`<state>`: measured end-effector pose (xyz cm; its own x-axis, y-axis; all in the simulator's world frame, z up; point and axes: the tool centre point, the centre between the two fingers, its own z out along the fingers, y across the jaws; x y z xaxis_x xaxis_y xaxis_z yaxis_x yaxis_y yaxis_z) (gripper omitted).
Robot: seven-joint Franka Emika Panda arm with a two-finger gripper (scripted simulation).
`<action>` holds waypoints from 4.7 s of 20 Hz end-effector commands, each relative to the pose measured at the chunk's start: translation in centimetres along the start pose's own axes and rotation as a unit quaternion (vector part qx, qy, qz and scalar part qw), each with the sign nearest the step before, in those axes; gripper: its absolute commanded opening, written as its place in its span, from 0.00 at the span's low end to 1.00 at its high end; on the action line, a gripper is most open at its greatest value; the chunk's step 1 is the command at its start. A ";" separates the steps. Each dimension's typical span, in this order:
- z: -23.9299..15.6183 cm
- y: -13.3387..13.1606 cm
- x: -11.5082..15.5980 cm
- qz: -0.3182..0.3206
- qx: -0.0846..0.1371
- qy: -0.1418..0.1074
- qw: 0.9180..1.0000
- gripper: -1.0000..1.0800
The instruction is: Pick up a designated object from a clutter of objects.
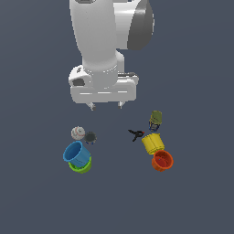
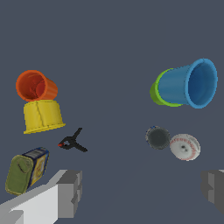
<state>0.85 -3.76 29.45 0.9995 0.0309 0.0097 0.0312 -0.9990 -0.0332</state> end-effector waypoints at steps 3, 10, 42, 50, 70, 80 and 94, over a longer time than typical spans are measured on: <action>2.8 2.7 0.1 -0.017 0.001 0.000 1.000 0.96; 8.4 8.1 -0.5 -0.051 -0.001 0.000 0.999 0.96; 21.1 18.3 -5.3 -0.117 -0.016 -0.007 0.993 0.96; 23.9 18.4 -5.3 -0.118 -0.016 -0.007 0.993 0.96; 22.5 17.8 -4.8 -0.118 -0.016 -0.006 0.993 0.00; 15.7 14.1 -2.7 -0.117 -0.017 -0.007 0.993 0.00; 1.6 6.7 2.0 -0.118 -0.017 -0.007 0.993 0.00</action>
<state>2.63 -11.08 25.99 0.9646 0.2636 -0.0018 0.2636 -0.9646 0.0023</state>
